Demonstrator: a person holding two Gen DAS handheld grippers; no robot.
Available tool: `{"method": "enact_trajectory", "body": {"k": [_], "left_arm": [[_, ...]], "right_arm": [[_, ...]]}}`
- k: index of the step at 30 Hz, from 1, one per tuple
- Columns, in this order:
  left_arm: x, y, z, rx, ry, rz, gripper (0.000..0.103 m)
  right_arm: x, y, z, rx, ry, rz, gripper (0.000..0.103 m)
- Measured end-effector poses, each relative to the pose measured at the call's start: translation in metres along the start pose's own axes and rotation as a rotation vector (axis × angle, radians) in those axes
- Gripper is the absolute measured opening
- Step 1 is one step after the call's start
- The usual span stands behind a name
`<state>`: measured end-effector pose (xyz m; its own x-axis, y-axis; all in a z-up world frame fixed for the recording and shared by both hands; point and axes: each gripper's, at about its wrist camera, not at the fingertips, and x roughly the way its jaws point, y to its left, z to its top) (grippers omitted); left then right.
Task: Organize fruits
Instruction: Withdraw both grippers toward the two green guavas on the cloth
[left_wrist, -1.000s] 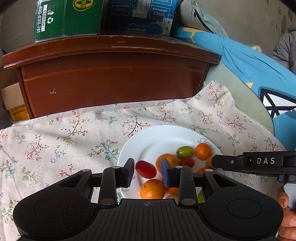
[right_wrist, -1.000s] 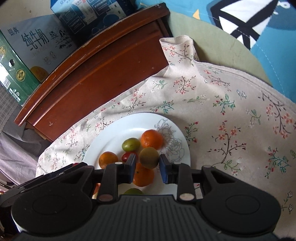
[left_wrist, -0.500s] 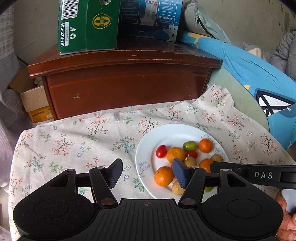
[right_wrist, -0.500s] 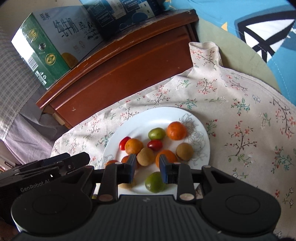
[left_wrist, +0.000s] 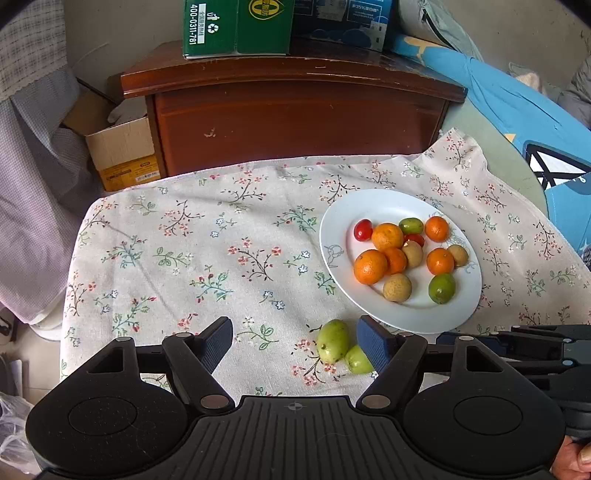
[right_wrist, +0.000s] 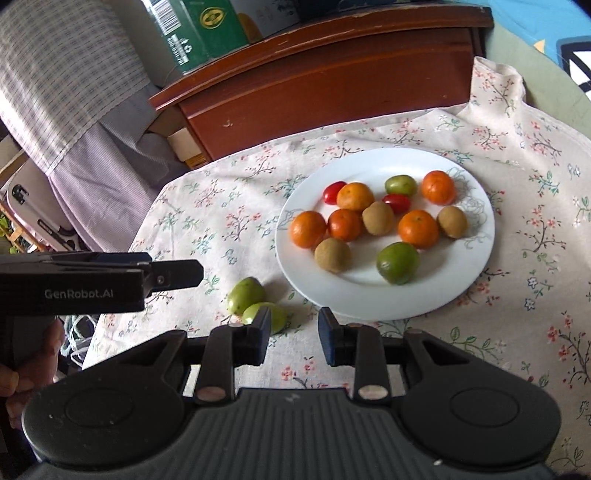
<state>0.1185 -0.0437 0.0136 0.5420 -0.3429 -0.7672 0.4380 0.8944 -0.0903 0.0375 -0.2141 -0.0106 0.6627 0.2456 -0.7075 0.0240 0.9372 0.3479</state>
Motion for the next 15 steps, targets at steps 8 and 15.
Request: {"method": "enact_trajectory", "body": {"k": [8,15], "left_arm": [[0.009,0.018,-0.004,-0.084,0.048,0.04,0.076],[0.016,0.024,-0.005,-0.121,0.057,0.076,0.076]], "right_arm": [[0.012,0.017,-0.005,-0.081,0.004,0.027,0.037],[0.03,0.022,-0.005,-0.114,0.01,0.015,0.045]]}}
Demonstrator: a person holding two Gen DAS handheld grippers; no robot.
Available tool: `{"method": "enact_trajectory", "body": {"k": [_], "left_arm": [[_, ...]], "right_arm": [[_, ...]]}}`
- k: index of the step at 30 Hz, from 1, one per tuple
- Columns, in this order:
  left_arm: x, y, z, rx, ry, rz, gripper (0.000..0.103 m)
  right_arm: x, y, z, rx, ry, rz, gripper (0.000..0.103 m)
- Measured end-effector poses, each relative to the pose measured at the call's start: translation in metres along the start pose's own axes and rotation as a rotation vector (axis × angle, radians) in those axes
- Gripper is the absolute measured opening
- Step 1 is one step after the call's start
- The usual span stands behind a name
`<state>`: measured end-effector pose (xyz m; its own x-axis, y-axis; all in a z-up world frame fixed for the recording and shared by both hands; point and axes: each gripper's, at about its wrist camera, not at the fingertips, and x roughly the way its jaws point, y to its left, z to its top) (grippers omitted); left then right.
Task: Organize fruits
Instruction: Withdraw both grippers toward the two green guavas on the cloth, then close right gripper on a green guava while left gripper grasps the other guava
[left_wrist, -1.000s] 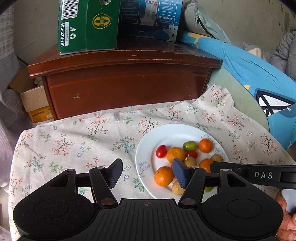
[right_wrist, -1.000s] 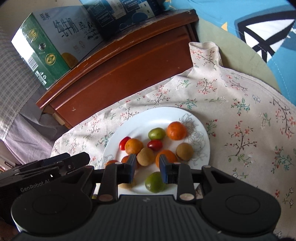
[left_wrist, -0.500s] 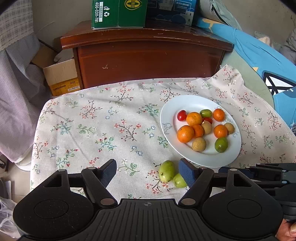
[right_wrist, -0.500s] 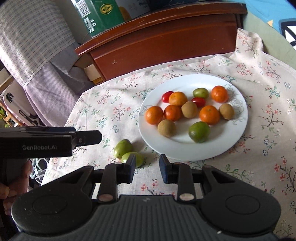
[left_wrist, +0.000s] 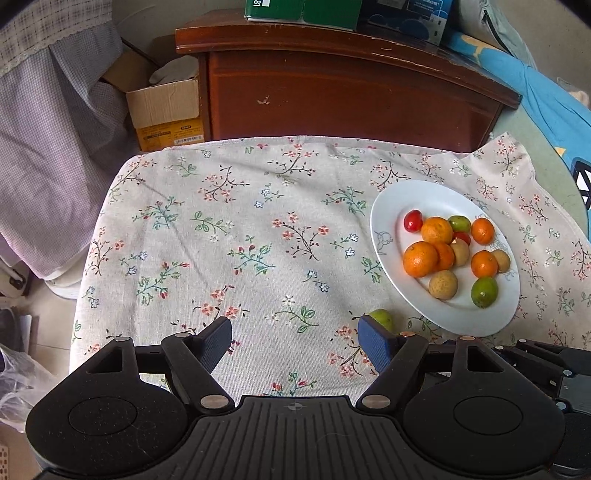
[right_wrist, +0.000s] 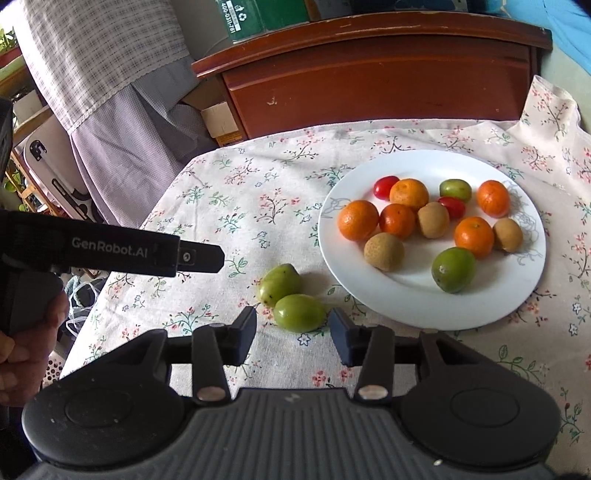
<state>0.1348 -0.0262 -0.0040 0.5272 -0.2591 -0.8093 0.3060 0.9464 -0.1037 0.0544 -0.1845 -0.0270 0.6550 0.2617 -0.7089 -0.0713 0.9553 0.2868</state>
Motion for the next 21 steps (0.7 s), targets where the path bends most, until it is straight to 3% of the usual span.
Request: {"method": "enact_trajectory", "body": {"k": [9,12,14,21], "left_arm": [[0.003,-0.001,0.001,-0.008,-0.001,-0.021,0.076],[0.004,-0.003,0.0,0.004,-0.002,-0.025,0.076],[0.006,-0.005,-0.001,0.013,0.002,-0.029,0.076],[0.011,-0.019,-0.006,0.081,0.018,-0.07,0.076]], "right_arm": [[0.013,0.004,-0.003,-0.045,-0.004,-0.035,0.045],[0.015,0.004,-0.003,-0.054,-0.005,-0.036,0.036],[0.013,0.004,-0.003,-0.046,-0.002,-0.033,0.035],[-0.021,-0.006,-0.005,0.032,0.054,-0.101,0.035]]}}
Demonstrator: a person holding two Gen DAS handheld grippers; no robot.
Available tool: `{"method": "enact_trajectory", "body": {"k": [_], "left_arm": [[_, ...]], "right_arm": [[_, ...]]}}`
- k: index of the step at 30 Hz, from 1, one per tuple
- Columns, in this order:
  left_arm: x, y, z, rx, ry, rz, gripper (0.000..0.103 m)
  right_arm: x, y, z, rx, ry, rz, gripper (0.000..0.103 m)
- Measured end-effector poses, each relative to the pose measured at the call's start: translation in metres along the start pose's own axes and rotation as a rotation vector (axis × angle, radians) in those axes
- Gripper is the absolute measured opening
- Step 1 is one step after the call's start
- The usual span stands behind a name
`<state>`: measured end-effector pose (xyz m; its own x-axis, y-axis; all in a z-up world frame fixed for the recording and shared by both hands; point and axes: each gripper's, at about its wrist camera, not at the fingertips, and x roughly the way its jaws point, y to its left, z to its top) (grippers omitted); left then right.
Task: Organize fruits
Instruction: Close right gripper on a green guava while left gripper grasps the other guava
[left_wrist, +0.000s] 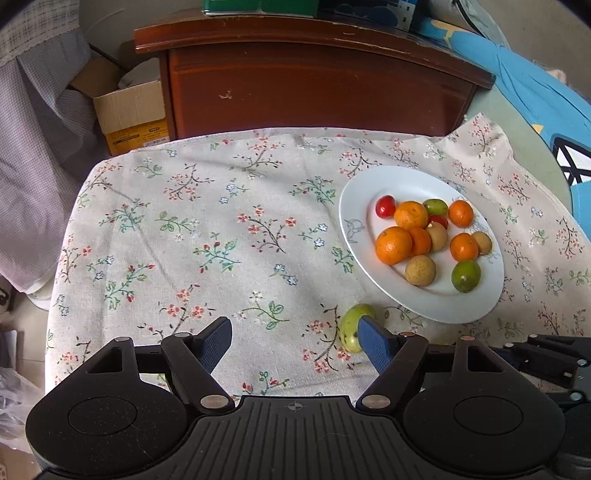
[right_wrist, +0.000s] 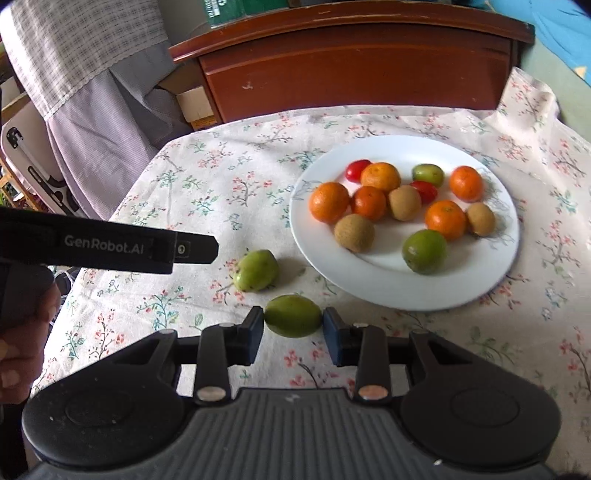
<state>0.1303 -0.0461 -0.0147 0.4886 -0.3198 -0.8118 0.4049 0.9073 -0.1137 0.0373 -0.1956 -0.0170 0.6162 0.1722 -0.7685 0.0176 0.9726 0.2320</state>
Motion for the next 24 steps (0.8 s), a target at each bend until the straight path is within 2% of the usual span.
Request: {"method": "enact_trajectory", "body": {"k": [7,15,17,19,21,24], "left_arm": [[0.016,-0.024,-0.009,0.087,0.024,-0.041,0.076],[0.022,-0.033,-0.011,0.114,-0.025,-0.056,0.073],[0.024,-0.034,-0.011,0.123,-0.032,-0.055,0.069],[0.027,-0.036,-0.011,0.128,-0.03,-0.058,0.061],[0.029,-0.036,-0.011,0.127,-0.028,-0.061,0.06],[0.033,-0.037,-0.012,0.136,-0.022,-0.061,0.047]], "right_arm": [[-0.033,-0.017,-0.008,0.058,-0.023,-0.032,0.035],[-0.027,-0.026,-0.007,0.118,-0.008,-0.049,0.035],[-0.027,-0.028,-0.006,0.13,-0.01,-0.049,0.035],[-0.027,-0.029,-0.005,0.142,-0.013,-0.045,0.035],[-0.027,-0.031,-0.004,0.157,-0.017,-0.044,0.035],[-0.027,-0.033,-0.003,0.176,-0.022,-0.045,0.035]]}}
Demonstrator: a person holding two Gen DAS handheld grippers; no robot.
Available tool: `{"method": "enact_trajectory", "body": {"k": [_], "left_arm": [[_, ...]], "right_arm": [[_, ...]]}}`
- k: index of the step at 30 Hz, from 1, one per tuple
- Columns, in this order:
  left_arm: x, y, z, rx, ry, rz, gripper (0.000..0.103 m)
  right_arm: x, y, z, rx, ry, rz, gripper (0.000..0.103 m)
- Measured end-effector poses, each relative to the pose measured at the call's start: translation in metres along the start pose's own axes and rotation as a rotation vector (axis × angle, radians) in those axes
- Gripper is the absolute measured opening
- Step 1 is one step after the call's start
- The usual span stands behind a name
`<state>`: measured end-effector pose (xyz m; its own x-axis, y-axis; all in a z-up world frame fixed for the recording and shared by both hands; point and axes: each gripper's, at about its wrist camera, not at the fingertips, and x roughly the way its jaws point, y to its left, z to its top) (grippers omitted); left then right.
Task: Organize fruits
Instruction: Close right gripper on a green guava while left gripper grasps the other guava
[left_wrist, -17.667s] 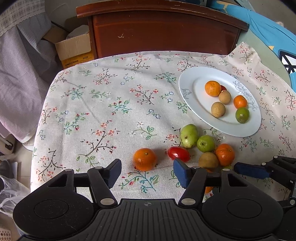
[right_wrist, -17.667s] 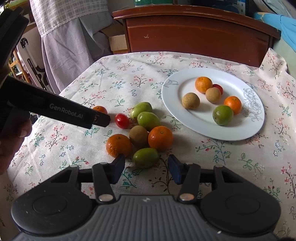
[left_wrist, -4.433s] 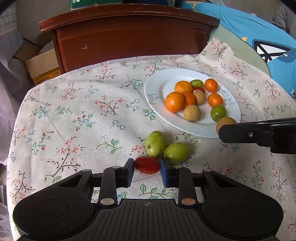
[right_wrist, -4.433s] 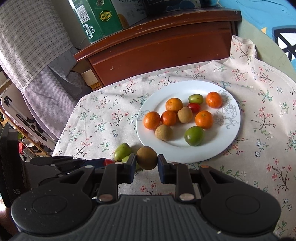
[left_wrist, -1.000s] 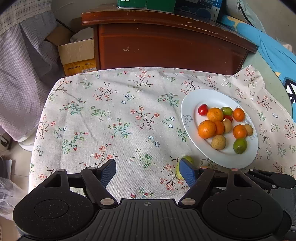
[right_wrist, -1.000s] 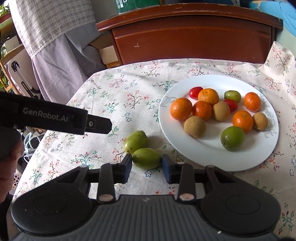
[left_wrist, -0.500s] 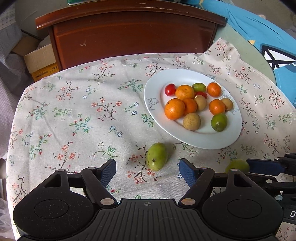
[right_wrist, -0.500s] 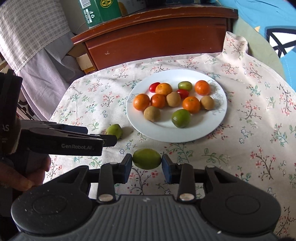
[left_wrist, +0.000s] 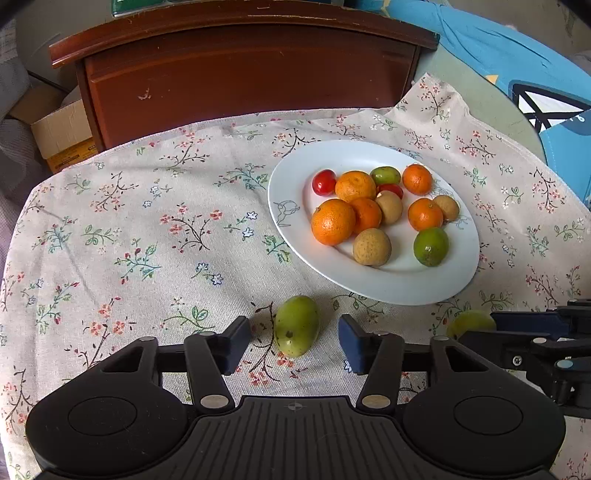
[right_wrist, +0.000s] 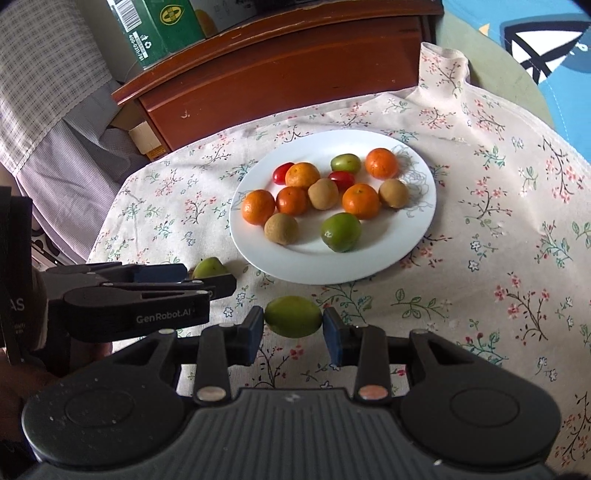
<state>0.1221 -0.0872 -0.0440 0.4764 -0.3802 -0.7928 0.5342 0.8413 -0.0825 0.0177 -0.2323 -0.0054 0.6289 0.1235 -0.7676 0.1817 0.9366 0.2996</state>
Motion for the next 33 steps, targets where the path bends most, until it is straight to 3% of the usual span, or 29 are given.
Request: {"method": "enact_trajectory", "body": {"k": [3,6,17,25,33], "left_arm": [[0.001,-0.003,0.0,0.03,-0.018,0.033,0.036],[0.0,-0.001,0.002,0.004,-0.023,0.018,0.025],[-0.02,0.011,0.032,-0.077,-0.131,-0.023,0.024],[-0.013,0.023,0.055,-0.145,-0.173,-0.049,0.024],[-0.015,0.025,0.042,-0.122,-0.043,-0.078,0.027]], "right_arm": [[0.001,-0.001,0.002,0.013,-0.005,0.002,0.035],[0.001,-0.005,0.005,0.045,-0.012,0.014,0.036],[-0.007,-0.022,0.034,0.123,-0.123,0.022,0.035],[-0.004,-0.032,0.051,0.135,-0.179,0.029,0.036],[-0.002,-0.034,0.057,0.149,-0.178,0.043,0.036]]}}
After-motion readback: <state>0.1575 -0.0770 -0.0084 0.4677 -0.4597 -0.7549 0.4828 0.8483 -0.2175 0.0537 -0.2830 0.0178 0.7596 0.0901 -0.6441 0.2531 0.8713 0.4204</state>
